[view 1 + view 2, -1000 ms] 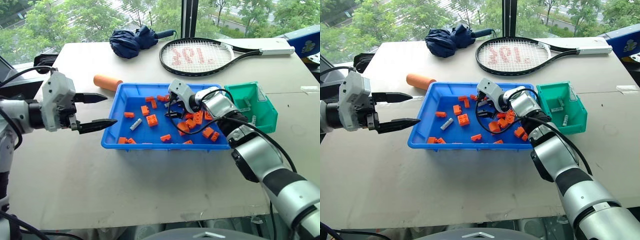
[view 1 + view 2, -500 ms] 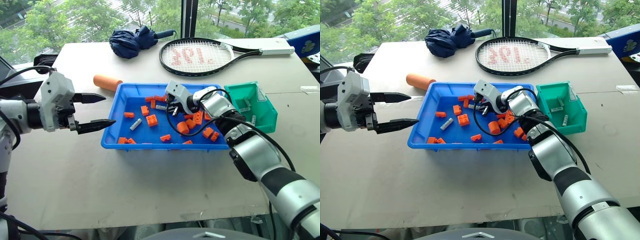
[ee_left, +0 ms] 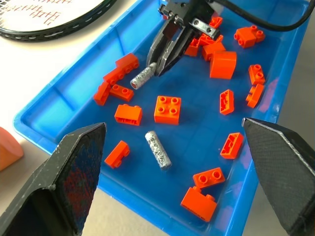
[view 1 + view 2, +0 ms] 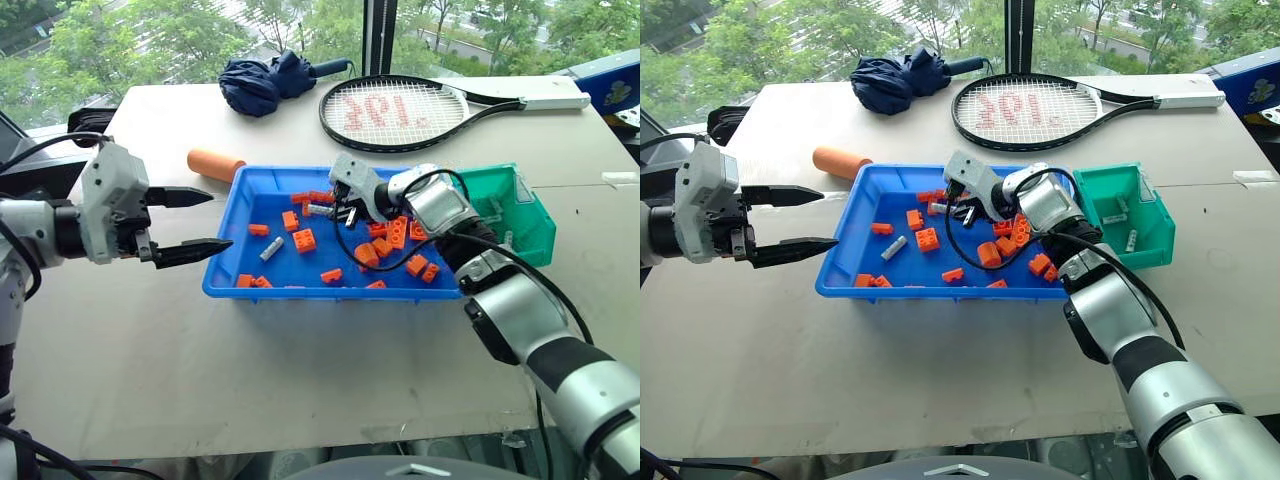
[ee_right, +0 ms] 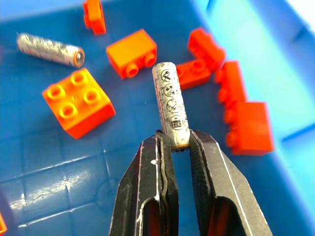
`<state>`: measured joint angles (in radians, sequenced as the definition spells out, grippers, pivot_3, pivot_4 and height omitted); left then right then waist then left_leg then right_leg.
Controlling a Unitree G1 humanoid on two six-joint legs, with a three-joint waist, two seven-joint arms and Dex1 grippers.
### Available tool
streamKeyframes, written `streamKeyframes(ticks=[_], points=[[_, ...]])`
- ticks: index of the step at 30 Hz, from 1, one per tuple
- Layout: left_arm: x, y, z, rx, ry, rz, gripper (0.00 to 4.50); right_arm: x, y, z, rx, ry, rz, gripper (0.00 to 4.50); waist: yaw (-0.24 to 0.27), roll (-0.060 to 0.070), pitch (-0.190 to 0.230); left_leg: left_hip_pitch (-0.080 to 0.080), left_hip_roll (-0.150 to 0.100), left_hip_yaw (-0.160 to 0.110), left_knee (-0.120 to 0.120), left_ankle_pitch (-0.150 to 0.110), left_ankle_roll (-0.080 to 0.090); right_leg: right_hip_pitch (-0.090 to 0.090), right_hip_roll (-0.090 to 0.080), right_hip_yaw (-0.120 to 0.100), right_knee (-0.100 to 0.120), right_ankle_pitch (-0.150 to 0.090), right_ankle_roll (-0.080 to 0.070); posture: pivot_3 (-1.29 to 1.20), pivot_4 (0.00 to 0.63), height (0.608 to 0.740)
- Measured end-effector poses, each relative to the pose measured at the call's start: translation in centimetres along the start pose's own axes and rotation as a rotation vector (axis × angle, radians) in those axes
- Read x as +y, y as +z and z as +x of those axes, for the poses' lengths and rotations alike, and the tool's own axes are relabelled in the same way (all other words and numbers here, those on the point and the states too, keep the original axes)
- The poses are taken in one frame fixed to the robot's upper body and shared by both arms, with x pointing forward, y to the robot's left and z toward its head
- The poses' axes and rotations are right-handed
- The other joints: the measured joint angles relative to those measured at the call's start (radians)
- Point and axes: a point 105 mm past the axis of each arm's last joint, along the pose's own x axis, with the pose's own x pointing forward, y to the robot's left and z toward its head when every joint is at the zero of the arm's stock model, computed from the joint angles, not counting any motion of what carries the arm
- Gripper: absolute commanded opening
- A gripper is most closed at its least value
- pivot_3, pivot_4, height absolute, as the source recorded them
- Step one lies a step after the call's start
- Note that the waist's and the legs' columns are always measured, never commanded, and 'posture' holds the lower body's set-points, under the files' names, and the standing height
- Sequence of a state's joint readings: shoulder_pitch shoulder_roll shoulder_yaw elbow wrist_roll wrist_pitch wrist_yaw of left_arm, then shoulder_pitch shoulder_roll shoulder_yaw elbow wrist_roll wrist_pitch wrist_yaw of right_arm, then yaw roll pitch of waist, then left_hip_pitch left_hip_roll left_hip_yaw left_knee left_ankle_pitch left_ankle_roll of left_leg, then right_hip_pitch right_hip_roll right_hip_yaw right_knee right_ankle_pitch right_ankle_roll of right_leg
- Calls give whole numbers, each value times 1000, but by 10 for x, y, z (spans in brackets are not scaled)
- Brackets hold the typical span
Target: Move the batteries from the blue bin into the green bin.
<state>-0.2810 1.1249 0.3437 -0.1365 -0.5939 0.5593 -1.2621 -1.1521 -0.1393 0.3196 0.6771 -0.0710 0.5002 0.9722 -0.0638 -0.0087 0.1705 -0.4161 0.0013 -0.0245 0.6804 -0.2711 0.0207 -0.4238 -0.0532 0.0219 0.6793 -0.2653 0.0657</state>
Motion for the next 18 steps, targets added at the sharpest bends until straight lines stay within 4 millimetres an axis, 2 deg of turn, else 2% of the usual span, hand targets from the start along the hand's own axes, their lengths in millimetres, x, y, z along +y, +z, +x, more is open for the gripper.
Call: streamKeyframes(ticks=[2,7,8,10,12,14,15,18], points=[[0,7,4,-36,-12,13,4500,-3,0,-23,-33,-36,33,6,13,0,0,0,0,-1,0,0,0,0,-1,-1,0,0,0,0,150,740],[-4,15,18,-74,-66,24,4500,-7,-4,-66,-52,-115,106,6,24,0,0,0,0,0,1,-1,2,0,-1,0,0,0,0,0,150,740],[-5,20,25,-95,-92,38,4500,-11,-5,-86,-57,-168,121,6,26,0,0,-1,-1,0,1,-1,3,0,-1,-1,0,0,0,0,150,740],[-7,25,31,-108,-115,49,4500,-18,-9,-111,-51,-240,129,6,33,0,0,-1,-1,0,2,-2,4,1,-1,-1,0,0,0,0,150,740],[-9,32,40,-127,-145,75,4500,-30,-30,-153,0,-359,165,6,46,-1,0,-1,-2,0,2,-3,5,2,-1,-1,-1,0,0,0,150,740],[-10,37,48,-148,-169,86,4500,-35,-48,-178,42,-430,209,6,49,-1,0,0,-2,1,2,-3,5,2,-1,-1,-1,0,0,0,150,740],[-13,49,56,-191,-202,107,4500,-35,-64,-196,89,-470,231,6,54,-1,0,-1,-2,0,3,-3,5,3,-1,-1,-1,0,0,0,150,740],[-18,64,63,-223,-247,153,4500,-33,-92,-226,171,-528,285,6,50,-1,0,0,-2,1,4,-3,6,3,0,0,-1,0,0,0,150,740]])
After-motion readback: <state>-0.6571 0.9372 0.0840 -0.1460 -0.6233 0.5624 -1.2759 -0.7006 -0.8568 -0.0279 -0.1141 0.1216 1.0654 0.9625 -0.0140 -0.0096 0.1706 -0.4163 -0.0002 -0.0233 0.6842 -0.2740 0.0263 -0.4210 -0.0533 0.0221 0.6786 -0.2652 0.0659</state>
